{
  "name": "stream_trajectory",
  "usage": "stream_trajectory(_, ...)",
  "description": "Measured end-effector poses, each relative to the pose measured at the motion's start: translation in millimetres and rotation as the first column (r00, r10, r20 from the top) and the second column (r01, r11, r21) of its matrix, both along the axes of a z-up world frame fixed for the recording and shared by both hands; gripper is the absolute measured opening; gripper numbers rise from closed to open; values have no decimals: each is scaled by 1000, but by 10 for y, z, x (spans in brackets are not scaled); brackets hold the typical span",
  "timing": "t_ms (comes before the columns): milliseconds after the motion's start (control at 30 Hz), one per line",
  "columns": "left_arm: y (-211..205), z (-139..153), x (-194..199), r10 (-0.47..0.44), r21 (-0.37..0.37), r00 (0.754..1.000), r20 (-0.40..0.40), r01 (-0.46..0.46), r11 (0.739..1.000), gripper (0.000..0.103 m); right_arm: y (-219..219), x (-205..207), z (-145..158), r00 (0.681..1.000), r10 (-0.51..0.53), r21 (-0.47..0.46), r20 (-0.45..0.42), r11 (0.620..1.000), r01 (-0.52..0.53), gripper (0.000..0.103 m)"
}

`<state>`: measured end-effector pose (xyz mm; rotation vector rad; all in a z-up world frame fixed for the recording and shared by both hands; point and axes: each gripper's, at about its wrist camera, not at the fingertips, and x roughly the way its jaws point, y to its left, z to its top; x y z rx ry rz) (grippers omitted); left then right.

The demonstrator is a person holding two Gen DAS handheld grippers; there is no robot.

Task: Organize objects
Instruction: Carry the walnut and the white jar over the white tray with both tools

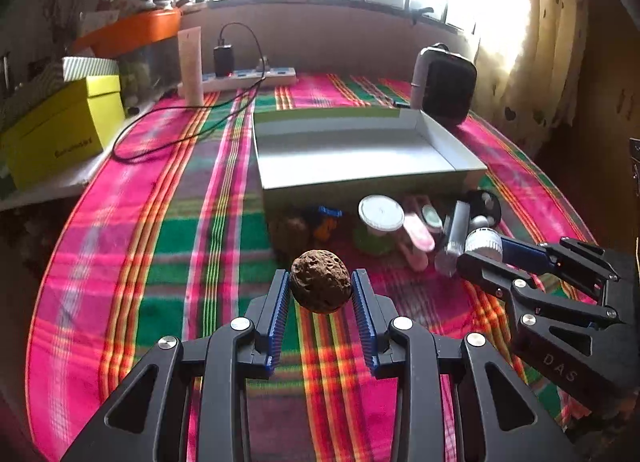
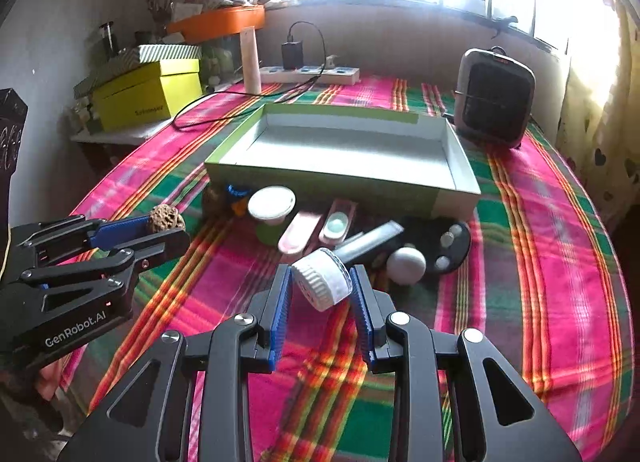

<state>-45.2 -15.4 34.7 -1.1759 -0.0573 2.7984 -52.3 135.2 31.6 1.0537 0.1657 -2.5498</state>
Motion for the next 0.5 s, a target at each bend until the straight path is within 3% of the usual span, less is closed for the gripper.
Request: stream_trajectory(500,-7,179,-524,16,5,999,-28,-16,1000,30,57,-480,167,1000,-10,-27,-23,1000,9,31)
